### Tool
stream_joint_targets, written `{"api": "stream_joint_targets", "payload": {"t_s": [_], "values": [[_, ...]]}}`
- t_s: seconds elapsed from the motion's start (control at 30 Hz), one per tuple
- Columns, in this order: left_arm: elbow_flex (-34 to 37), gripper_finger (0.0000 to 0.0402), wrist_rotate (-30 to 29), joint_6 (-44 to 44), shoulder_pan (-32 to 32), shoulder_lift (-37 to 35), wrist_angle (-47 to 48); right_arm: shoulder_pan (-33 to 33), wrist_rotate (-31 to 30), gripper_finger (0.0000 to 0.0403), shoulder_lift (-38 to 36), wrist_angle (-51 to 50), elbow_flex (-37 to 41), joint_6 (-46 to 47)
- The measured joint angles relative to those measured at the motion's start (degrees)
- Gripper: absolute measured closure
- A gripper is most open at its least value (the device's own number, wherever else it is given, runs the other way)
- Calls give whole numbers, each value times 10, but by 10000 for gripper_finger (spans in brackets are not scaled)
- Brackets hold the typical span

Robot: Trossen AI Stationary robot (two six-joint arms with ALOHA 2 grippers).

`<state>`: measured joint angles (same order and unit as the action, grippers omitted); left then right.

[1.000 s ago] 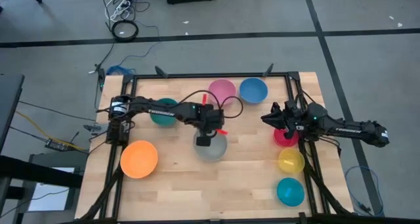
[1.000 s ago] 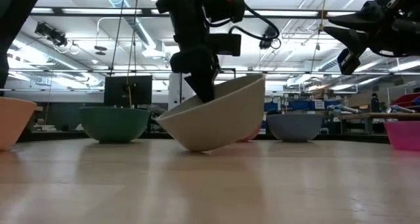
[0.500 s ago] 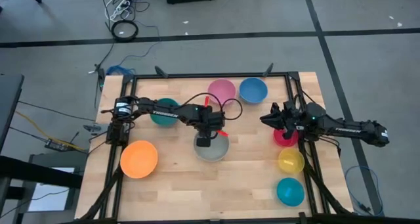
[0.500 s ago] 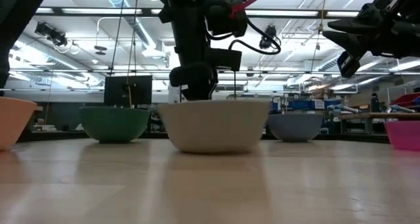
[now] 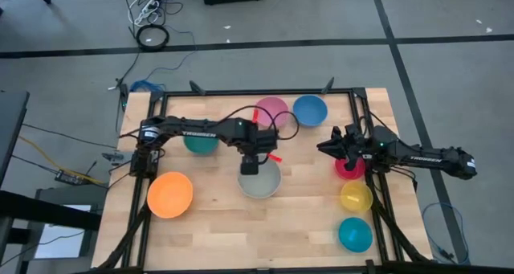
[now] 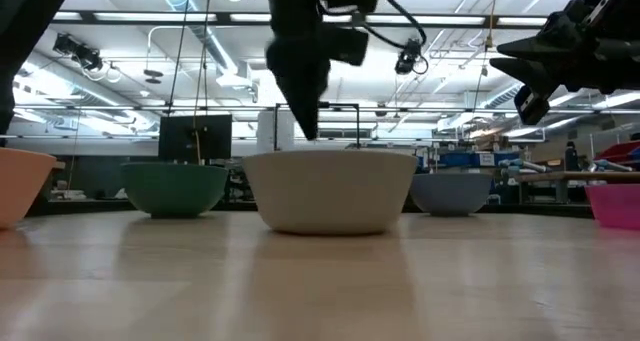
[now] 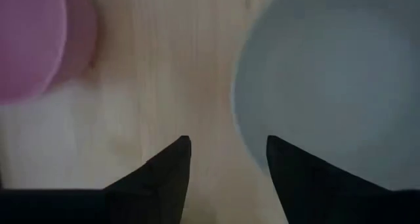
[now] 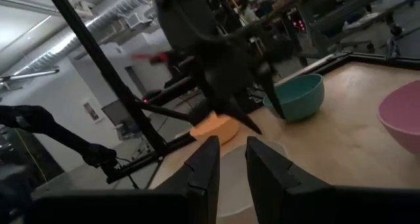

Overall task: Nest bowls inside each other
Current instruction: Stack the orange bowl on top of the gray bowl

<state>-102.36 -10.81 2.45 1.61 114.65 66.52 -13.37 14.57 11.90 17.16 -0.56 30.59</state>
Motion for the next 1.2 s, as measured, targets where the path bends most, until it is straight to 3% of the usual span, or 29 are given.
{"api": "stream_joint_targets", "payload": {"t_s": [0.13, 0.3, 0.5, 0.77, 0.93, 1.2], "values": [[-8, 193, 2, -12, -25, -8, 124, 0, 1, 337, 0, -20, 0, 6], [29, 193, 5, -60, -69, -64, 194, 0, 1, 337, 0, -26, 0, -3], [128, 193, 6, -196, -125, -199, 170, 0, 1, 337, 0, -27, 0, -7], [340, 193, 23, -373, -233, -372, 103, 0, 1, 337, 0, -28, 0, -1], [425, 194, 36, -389, -288, -386, 101, 0, -1, 337, 0, -28, -3, 9], [521, 209, 33, -387, -295, -387, 64, 0, -29, 337, 1, -27, -13, 11]]}}
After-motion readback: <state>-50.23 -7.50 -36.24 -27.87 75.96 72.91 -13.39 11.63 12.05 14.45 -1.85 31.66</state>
